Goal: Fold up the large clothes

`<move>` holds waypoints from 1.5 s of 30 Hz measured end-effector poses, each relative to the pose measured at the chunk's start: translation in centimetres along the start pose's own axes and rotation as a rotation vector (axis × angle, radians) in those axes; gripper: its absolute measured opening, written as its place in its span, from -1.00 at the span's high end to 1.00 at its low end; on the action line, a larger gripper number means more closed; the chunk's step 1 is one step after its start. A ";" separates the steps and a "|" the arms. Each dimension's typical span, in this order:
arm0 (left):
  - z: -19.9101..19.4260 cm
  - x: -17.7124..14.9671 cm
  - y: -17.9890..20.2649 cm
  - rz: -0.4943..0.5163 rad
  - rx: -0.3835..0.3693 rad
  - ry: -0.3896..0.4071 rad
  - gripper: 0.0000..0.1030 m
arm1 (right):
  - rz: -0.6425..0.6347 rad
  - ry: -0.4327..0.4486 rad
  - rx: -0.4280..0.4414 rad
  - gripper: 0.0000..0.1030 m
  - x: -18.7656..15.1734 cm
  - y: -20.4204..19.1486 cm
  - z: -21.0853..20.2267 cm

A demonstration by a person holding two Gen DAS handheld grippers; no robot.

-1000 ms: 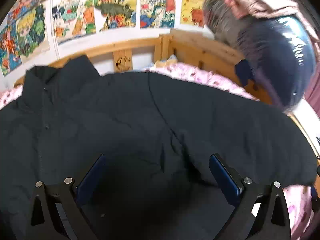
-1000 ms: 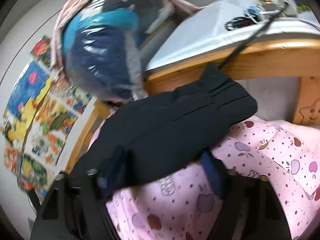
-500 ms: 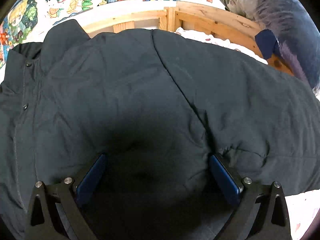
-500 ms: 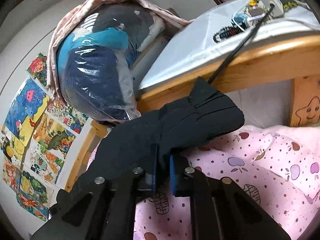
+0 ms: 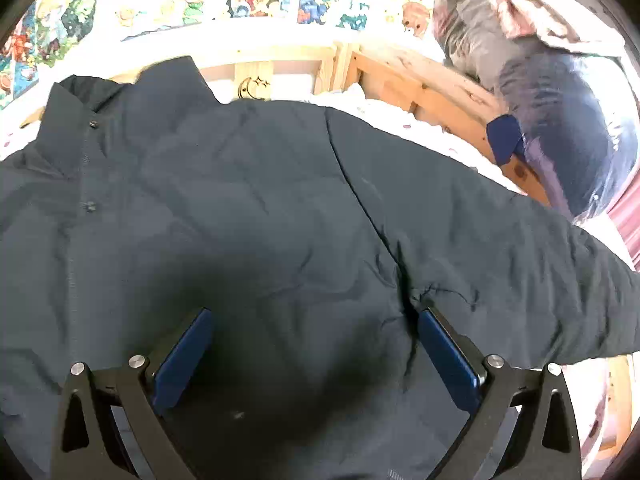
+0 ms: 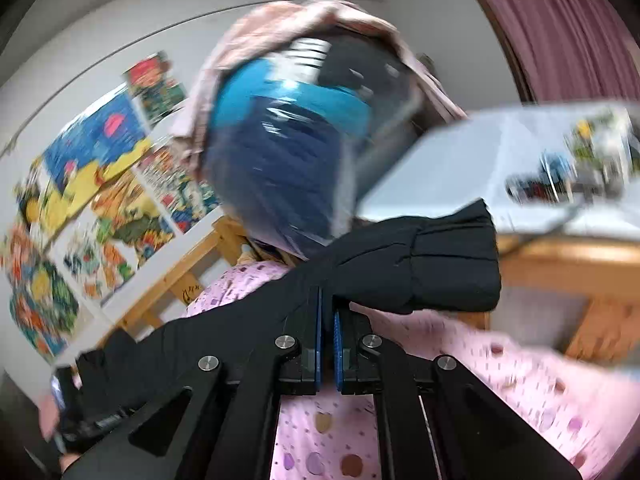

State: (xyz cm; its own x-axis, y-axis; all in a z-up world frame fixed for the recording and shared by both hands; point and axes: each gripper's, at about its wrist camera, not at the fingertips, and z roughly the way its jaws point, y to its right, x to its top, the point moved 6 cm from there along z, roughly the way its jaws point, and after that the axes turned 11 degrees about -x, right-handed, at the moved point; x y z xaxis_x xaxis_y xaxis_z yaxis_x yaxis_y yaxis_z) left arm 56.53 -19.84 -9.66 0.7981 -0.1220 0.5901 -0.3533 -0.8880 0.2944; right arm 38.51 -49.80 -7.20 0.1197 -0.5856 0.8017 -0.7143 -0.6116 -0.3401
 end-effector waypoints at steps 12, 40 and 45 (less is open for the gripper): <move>-10.5 -0.2 -4.7 -0.033 -0.026 0.035 -1.00 | -0.481 0.145 0.123 0.90 0.5 -15.2 -5.5; -14.3 -4.3 -16.7 -0.312 -0.387 0.084 -0.97 | -1.206 -0.144 0.444 0.72 -27.5 -21.3 -16.0; -10.2 -5.4 -17.2 -0.378 -0.368 -0.011 -0.97 | -1.101 -0.234 0.523 0.26 -26.5 -17.5 -18.4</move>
State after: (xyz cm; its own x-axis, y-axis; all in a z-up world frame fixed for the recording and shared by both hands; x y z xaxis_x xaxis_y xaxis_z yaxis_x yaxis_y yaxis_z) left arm 53.33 0.64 -10.25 0.9073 0.1699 0.3846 -0.1866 -0.6569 0.7305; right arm 35.09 -13.79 -13.45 0.6397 0.3257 0.6962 0.1982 -0.9450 0.2600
